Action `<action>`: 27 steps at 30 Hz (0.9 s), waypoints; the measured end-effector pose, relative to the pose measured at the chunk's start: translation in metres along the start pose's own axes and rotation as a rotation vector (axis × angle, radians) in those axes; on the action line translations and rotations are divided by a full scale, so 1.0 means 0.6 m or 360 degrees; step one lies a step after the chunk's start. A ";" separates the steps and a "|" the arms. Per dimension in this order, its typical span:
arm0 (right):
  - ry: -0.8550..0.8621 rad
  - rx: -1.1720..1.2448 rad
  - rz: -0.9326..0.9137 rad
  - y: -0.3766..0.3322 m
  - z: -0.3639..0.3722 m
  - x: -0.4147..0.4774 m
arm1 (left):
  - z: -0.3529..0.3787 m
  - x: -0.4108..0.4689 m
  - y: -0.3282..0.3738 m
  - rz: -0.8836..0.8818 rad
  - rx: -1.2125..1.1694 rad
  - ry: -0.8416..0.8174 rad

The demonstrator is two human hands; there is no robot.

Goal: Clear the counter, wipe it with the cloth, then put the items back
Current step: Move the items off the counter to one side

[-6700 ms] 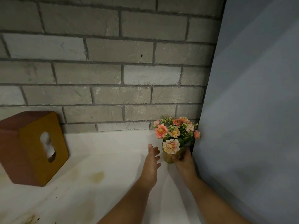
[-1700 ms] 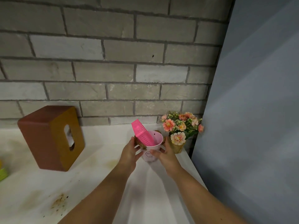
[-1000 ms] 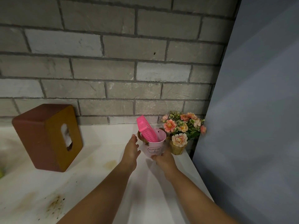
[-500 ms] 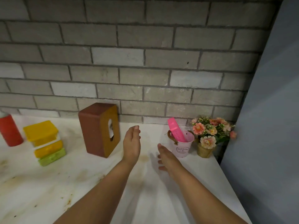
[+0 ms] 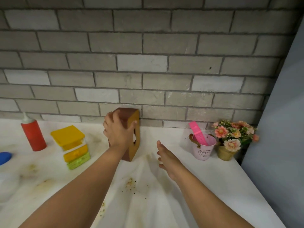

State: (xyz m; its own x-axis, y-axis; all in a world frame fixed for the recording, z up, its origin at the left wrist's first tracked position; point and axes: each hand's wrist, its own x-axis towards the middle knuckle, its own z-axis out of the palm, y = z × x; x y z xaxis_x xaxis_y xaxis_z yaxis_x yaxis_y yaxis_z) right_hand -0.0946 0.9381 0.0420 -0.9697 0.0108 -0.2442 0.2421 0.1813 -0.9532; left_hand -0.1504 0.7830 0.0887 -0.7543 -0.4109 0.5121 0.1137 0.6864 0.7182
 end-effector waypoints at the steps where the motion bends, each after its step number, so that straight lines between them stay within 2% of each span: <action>1: 0.0000 0.0027 0.0020 -0.001 0.009 0.001 | -0.003 0.008 -0.005 -0.0058 0.0027 -0.0062; 6: 0.0020 0.0205 0.0058 -0.001 0.043 -0.004 | 0.009 0.039 -0.035 -0.0282 0.0104 -0.0278; 10: 0.0068 0.0245 0.0053 -0.004 0.057 -0.003 | 0.020 0.050 -0.045 -0.0340 0.0060 -0.0396; 27: 0.0094 0.0159 0.0117 -0.006 0.082 -0.002 | 0.015 0.064 -0.064 -0.0175 -0.0230 -0.0343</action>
State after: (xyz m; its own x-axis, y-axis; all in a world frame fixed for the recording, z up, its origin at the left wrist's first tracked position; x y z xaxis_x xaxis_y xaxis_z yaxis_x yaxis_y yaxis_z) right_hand -0.0928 0.8890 0.0369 -0.9487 0.0792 -0.3061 0.3120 0.0791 -0.9468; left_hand -0.1898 0.7463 0.0767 -0.8856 -0.3306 0.3263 0.1028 0.5456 0.8317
